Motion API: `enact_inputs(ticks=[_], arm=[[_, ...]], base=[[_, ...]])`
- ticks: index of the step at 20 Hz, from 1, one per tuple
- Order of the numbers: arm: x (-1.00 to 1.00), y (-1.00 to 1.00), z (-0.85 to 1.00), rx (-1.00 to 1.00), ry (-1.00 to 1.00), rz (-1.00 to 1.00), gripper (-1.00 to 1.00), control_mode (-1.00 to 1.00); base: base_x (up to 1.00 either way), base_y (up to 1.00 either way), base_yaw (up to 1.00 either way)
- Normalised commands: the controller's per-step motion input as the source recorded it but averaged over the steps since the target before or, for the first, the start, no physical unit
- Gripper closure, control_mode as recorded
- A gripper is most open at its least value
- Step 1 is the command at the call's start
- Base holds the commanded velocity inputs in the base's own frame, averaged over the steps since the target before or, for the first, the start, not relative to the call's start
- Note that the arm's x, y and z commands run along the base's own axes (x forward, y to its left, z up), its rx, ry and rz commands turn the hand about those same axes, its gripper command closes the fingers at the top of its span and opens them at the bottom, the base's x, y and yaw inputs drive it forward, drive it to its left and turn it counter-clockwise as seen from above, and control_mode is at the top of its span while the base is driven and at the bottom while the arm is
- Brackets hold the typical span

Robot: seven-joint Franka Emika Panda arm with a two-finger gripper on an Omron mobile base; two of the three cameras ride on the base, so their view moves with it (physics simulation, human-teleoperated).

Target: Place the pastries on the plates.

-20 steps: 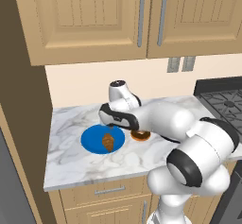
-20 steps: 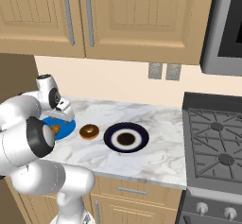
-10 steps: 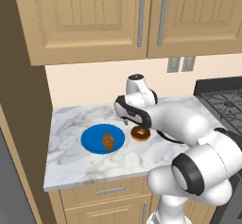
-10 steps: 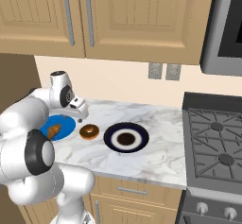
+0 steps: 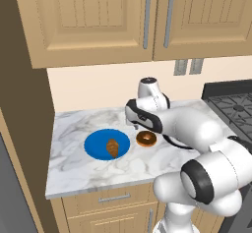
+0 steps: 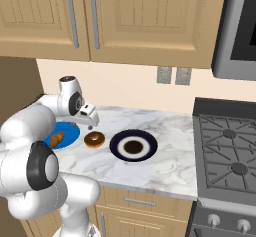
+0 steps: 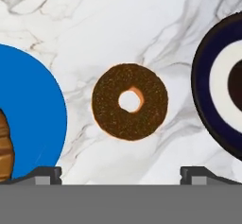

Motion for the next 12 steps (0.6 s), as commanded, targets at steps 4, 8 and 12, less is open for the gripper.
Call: enact_inputs(ticks=[4, 8, 12], arm=[[0.0, -0.11, -0.04, 0.0, 0.0, 0.2, -1.0, -1.0], [0.0, -0.03, -0.02, 0.0, 0.02, 0.24, -1.0, -1.0], [0.0, -0.09, -0.03, 0.0, 0.05, 0.23, -1.0, -1.0]], base=[[0.0, 0.0, 0.0], [0.0, 0.0, 0.0], [0.0, 0.0, 0.0]])
